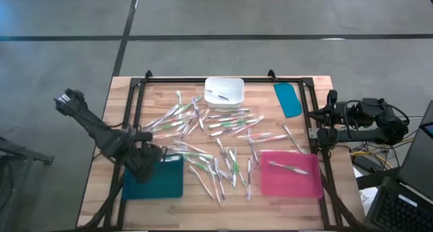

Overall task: Pick & Place Toothbrushes
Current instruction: Put the orange toothbrush into the blue bin

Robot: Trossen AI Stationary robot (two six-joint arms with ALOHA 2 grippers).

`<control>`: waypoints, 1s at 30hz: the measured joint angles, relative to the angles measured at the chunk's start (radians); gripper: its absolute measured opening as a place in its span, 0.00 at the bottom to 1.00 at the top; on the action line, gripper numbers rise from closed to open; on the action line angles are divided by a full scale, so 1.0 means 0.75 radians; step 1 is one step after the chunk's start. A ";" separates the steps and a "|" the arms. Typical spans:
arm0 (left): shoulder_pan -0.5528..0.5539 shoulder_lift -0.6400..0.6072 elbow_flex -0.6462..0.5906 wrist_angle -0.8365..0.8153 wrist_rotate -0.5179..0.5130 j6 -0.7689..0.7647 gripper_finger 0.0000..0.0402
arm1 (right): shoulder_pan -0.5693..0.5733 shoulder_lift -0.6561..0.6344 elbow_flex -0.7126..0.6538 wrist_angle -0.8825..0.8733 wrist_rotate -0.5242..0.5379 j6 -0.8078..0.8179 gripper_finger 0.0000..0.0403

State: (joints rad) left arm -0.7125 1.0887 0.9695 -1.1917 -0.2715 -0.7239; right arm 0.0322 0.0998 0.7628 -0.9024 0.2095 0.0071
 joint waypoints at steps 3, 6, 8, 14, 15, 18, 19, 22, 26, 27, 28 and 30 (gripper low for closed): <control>-0.062 -0.014 -0.071 0.060 0.001 -0.012 0.06 | 0.000 0.000 0.000 0.000 0.000 0.000 0.02; -0.099 -0.014 -0.134 0.145 0.000 -0.017 0.06 | 0.000 0.000 0.000 0.000 0.000 0.000 0.02; -0.109 -0.014 -0.181 0.221 0.003 -0.025 0.06 | 0.000 0.000 0.000 0.000 0.000 0.000 0.02; -0.112 -0.014 -0.321 0.401 0.038 -0.112 0.06 | 0.000 0.000 0.000 0.000 0.000 0.000 0.02; -0.112 -0.014 -0.345 0.423 0.039 -0.120 0.06 | 0.000 0.000 0.000 0.000 0.000 0.000 0.02; -0.112 -0.014 -0.408 0.458 0.051 -0.139 0.06 | 0.000 0.000 0.000 0.000 0.000 0.000 0.02; -0.113 -0.014 -0.429 0.471 0.057 -0.152 0.06 | 0.000 0.000 0.000 0.000 0.000 0.000 0.02; -0.114 -0.014 -0.485 0.525 0.085 -0.164 0.06 | 0.000 0.000 0.000 0.000 0.000 0.000 0.02; -0.113 -0.014 -0.552 0.601 0.117 -0.179 0.06 | 0.000 0.000 0.000 0.000 0.000 0.000 0.02; -0.113 -0.014 -0.565 0.608 0.121 -0.183 0.06 | -0.001 0.000 0.000 0.000 0.000 0.000 0.02; -0.113 -0.014 -0.576 0.611 0.126 -0.188 0.06 | 0.000 0.000 0.000 0.000 0.000 0.000 0.02; -0.113 -0.014 -0.596 0.612 0.128 -0.195 0.07 | 0.000 0.000 0.000 0.000 0.000 0.000 0.02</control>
State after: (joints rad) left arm -0.7975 1.0782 0.5227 -0.7326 -0.1759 -0.8705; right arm 0.0321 0.0998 0.7628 -0.9024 0.2096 0.0071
